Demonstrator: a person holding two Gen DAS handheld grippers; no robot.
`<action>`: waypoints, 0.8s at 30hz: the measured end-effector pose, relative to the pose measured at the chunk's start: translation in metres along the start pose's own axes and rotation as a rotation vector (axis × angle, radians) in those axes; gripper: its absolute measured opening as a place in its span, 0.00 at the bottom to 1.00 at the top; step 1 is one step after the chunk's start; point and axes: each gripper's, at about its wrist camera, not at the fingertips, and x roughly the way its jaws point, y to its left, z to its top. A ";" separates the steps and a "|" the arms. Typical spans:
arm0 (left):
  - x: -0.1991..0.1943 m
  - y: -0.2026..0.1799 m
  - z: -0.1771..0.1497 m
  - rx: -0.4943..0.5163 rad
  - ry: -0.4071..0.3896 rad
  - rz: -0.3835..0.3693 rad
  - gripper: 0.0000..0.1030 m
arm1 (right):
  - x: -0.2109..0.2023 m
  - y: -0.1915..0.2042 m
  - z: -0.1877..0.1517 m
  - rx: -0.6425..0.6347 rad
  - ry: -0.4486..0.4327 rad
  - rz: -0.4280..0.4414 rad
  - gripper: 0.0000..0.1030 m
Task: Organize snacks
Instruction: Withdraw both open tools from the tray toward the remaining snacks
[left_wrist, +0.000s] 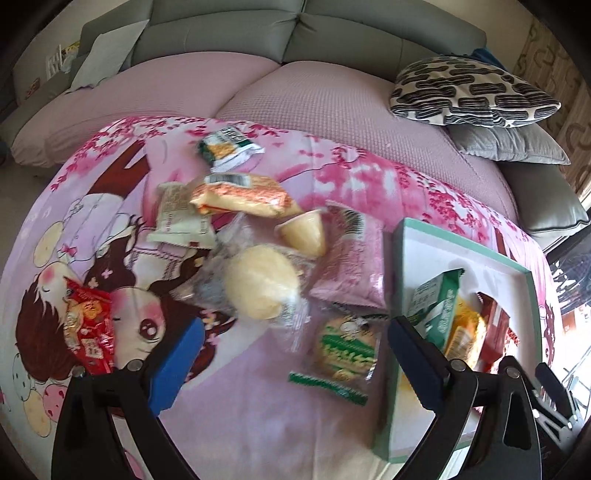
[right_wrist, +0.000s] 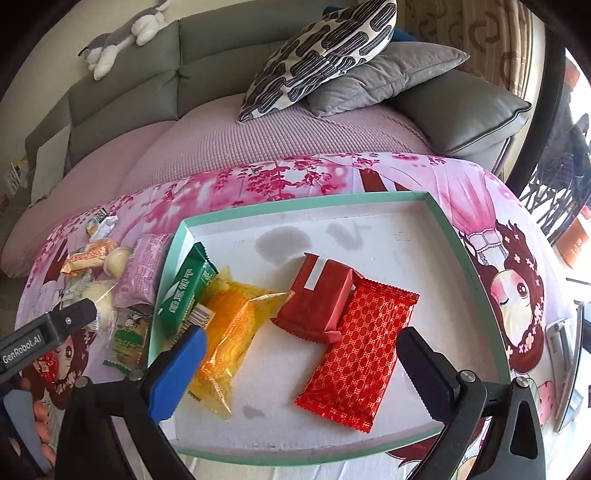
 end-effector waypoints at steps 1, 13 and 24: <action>-0.002 0.005 -0.002 0.001 -0.004 0.008 0.97 | -0.003 0.004 0.000 -0.010 -0.007 0.003 1.00; -0.035 0.084 -0.012 -0.041 -0.063 0.165 0.97 | -0.010 0.094 -0.020 -0.208 -0.005 0.134 1.00; -0.040 0.138 -0.023 -0.166 -0.049 0.162 0.97 | -0.001 0.143 -0.044 -0.319 0.029 0.181 1.00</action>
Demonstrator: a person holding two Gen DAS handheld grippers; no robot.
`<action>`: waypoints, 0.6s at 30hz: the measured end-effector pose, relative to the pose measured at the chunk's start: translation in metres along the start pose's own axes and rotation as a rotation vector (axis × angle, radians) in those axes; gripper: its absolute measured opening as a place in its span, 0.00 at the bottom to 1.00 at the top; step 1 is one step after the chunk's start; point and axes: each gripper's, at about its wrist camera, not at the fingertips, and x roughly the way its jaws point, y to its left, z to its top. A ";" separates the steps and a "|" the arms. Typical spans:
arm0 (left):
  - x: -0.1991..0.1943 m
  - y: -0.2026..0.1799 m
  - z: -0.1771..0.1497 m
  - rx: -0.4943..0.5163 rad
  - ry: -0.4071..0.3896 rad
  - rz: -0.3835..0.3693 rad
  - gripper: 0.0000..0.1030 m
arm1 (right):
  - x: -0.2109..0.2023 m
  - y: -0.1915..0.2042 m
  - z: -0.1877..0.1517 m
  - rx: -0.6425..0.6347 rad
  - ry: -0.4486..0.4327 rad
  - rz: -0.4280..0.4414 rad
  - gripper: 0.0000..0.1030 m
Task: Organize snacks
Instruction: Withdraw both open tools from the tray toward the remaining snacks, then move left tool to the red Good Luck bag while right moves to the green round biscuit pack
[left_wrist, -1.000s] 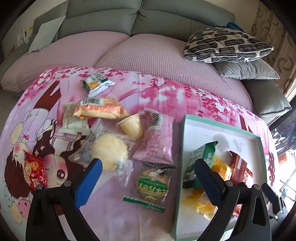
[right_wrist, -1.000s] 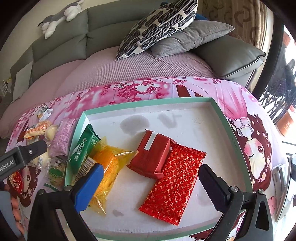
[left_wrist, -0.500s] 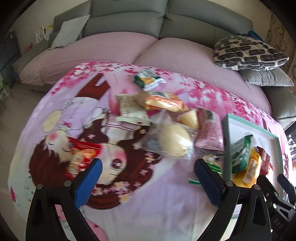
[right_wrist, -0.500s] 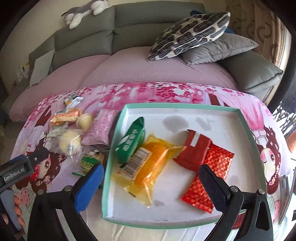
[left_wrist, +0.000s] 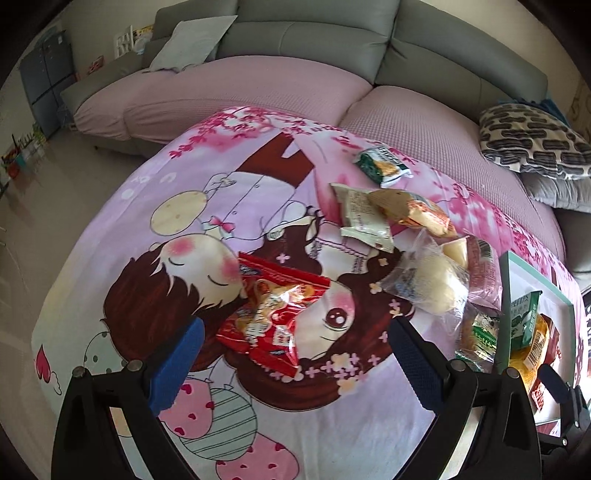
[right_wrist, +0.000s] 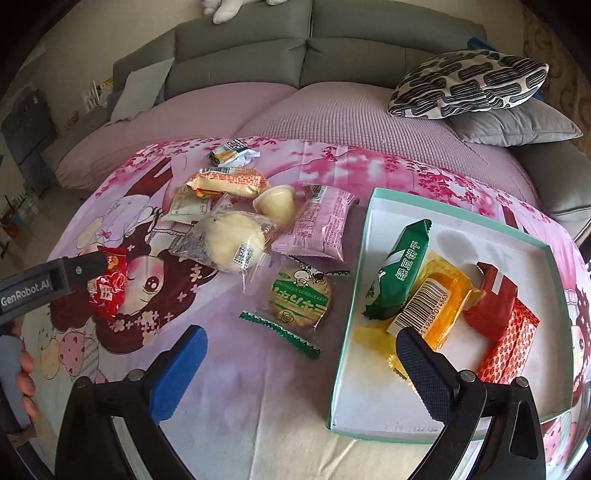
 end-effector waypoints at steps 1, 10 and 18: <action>0.001 0.005 0.000 -0.017 0.004 -0.005 0.97 | 0.002 0.000 0.000 0.000 0.003 -0.003 1.00; 0.025 0.022 0.001 -0.088 0.063 -0.021 0.97 | 0.018 0.002 -0.005 0.000 0.040 -0.025 1.00; 0.055 0.023 0.006 -0.065 0.118 0.027 0.97 | 0.018 0.003 -0.004 0.007 0.019 0.009 1.00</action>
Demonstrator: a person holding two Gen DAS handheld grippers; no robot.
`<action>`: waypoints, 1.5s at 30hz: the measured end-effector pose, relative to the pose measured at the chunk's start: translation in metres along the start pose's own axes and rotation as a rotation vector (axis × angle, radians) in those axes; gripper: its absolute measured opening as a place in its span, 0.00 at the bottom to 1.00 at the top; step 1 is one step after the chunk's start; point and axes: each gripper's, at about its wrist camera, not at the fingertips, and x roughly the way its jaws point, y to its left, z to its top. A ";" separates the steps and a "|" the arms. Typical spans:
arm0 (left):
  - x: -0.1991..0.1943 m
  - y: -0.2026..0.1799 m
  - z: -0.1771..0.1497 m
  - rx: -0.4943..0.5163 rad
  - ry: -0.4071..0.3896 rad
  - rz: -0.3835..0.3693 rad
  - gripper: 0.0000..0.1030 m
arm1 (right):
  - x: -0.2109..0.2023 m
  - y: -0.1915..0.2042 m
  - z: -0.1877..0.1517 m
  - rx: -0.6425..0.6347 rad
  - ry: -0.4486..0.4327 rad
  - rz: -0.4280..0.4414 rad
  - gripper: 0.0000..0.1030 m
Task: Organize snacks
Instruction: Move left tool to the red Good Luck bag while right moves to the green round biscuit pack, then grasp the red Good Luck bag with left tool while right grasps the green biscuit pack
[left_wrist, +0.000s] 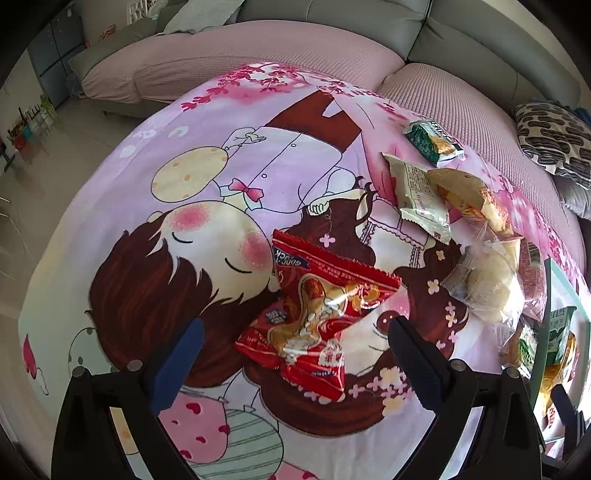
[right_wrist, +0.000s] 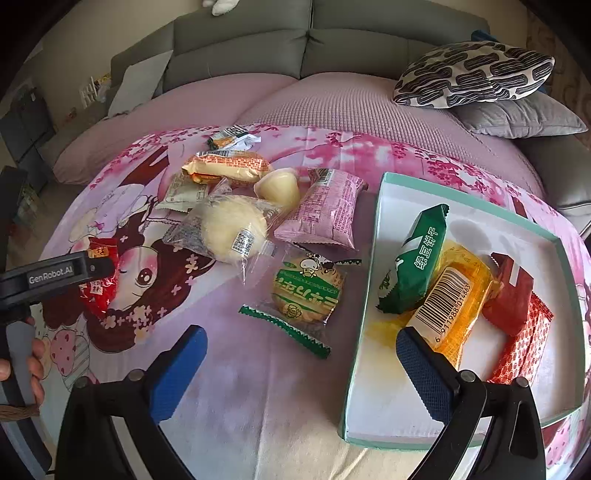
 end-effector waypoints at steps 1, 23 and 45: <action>0.002 0.001 0.001 -0.006 0.000 -0.012 0.97 | 0.000 0.000 0.000 0.003 -0.002 0.009 1.00; 0.032 -0.007 0.008 -0.010 0.056 -0.123 1.00 | -0.004 -0.015 0.003 0.119 -0.077 0.148 1.00; 0.028 -0.002 0.006 0.013 0.078 -0.131 0.78 | 0.030 -0.010 0.070 0.082 0.267 0.117 0.70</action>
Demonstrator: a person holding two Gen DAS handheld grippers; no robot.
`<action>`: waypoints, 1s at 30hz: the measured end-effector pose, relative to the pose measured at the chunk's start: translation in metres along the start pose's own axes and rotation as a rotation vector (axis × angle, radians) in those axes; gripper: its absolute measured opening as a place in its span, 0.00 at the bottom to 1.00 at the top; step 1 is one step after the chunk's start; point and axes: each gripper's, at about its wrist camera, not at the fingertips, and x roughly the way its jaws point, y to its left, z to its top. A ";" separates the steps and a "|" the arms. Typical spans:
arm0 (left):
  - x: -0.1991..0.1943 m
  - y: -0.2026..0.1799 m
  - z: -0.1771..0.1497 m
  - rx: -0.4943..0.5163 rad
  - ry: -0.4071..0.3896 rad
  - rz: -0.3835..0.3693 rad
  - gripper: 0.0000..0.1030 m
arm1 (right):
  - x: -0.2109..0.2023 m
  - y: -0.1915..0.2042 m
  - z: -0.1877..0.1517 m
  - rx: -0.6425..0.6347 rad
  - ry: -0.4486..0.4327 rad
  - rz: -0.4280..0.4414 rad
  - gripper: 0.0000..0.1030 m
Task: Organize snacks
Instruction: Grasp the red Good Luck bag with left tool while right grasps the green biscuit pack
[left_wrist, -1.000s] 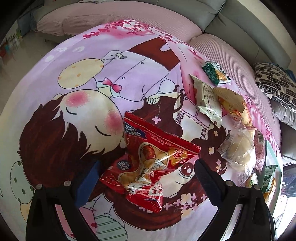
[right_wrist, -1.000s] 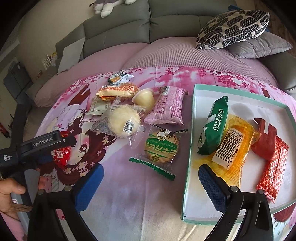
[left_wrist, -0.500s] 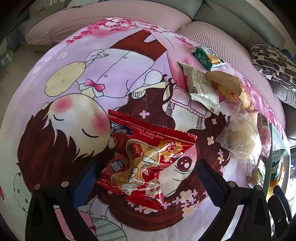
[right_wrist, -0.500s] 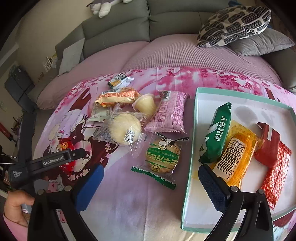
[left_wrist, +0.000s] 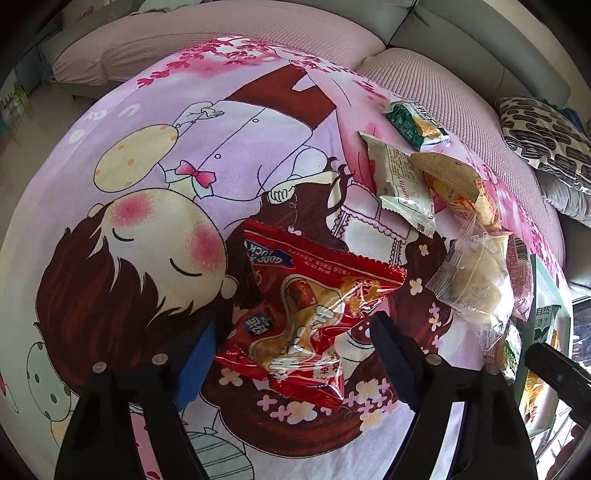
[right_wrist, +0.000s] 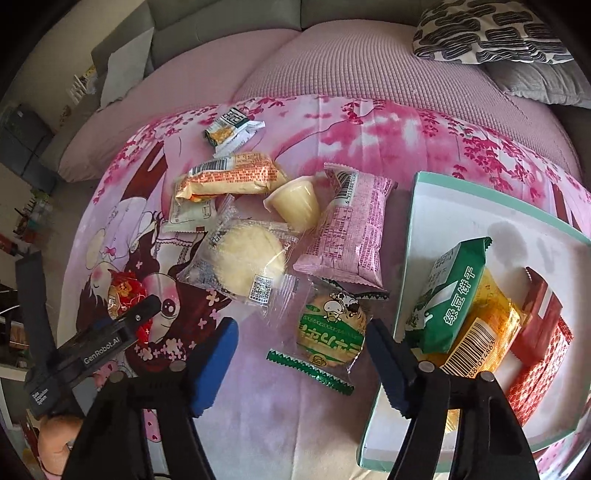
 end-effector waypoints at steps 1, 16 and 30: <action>0.000 0.000 0.000 -0.001 0.000 -0.003 0.77 | 0.003 -0.001 0.001 0.002 0.013 -0.012 0.68; -0.002 0.001 0.001 -0.008 0.004 -0.037 0.70 | 0.034 -0.004 0.005 0.003 0.097 -0.131 0.62; 0.001 -0.001 0.001 -0.004 0.011 -0.027 0.70 | 0.065 0.002 0.018 0.024 0.098 -0.163 0.54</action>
